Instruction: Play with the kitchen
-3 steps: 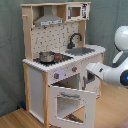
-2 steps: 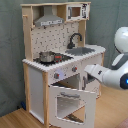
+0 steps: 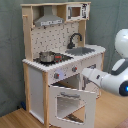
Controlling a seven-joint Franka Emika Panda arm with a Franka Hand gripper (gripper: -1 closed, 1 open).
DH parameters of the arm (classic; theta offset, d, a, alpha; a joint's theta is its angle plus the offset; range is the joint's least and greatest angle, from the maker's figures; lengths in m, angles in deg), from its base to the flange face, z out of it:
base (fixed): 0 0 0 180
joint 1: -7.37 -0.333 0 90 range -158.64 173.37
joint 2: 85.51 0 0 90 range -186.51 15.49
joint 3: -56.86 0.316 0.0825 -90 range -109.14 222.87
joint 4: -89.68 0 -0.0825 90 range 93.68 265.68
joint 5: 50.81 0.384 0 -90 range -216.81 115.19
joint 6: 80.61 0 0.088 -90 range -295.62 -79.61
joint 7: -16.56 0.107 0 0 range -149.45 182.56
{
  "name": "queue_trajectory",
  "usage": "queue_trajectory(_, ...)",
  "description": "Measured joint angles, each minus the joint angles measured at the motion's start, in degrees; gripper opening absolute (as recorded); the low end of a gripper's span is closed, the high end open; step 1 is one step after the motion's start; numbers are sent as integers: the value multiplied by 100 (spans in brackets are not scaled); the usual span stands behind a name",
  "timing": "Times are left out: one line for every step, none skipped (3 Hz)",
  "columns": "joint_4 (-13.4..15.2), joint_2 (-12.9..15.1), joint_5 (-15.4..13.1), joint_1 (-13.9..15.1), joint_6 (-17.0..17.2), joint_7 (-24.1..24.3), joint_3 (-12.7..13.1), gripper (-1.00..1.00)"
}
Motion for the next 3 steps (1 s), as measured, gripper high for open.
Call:
queue_trajectory(-203,6,-238,-385,8,-306,-347,100)
queue_trajectory(-401,11,-465,-751,27,-600,-675,100)
queue_trajectory(-587,18,-679,-1107,43,-896,-991,100)
